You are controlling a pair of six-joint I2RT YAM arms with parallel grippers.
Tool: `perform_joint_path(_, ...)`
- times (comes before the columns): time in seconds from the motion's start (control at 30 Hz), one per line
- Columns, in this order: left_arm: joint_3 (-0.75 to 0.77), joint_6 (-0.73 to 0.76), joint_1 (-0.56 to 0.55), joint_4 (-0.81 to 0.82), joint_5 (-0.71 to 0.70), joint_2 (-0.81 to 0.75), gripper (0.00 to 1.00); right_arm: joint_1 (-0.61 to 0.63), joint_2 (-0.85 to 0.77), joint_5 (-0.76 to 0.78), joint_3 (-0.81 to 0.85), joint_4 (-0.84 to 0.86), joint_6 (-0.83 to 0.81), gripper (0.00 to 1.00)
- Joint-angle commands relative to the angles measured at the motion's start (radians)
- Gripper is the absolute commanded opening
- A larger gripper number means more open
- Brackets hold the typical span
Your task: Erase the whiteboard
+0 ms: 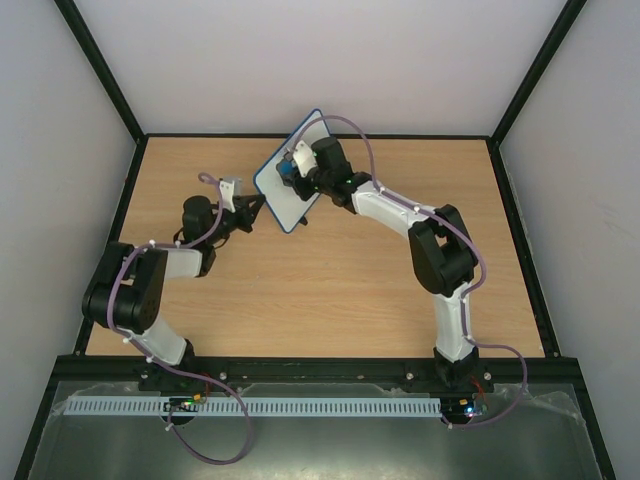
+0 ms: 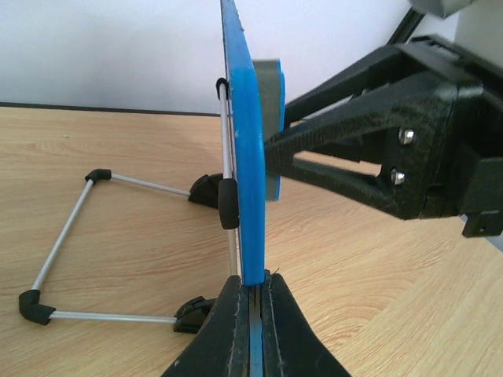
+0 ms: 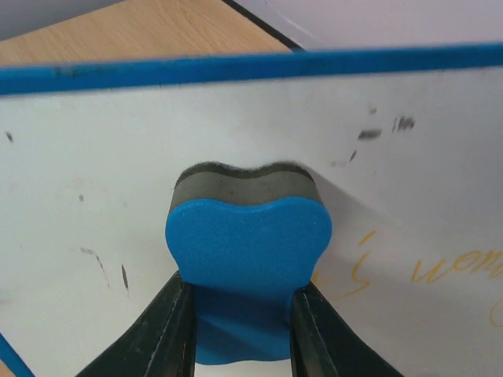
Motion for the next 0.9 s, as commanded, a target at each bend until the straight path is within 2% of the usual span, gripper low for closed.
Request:
perform_joint_path(0.0,0.008,-0.020,0.007,-0.096,0.102,0.048,0.03,-0.013,0.021,-0.069,-0.072,-0.042,-0.021,0.02)
perform_joint_path(0.17,0.009,-0.058,0.046,-0.051,0.169,0.069,0.03,-0.013,-0.017,-0.076,-0.156,-0.038,-0.053,0.02)
perform_joint_path(0.43,0.006,-0.054,0.068,-0.018,0.275,0.092,0.03,-0.020,-0.079,-0.074,-0.196,-0.018,-0.048,0.02)
perform_joint_path(0.67,0.034,-0.032,0.076,-0.068,0.324,0.100,0.03,-0.031,-0.135,-0.035,-0.186,0.017,-0.045,0.02)
perform_joint_path(0.77,0.054,-0.028,0.087,-0.104,0.296,0.099,0.03,-0.041,-0.148,-0.034,-0.172,0.014,-0.038,0.02)
perform_joint_path(0.8,0.048,-0.029,0.090,-0.102,0.262,0.089,0.06,-0.043,-0.153,-0.034,-0.174,0.014,-0.036,0.02)
perform_joint_path(0.87,0.026,-0.036,0.089,-0.089,0.173,0.062,0.36,-0.046,-0.162,-0.034,-0.182,0.019,-0.036,0.02)
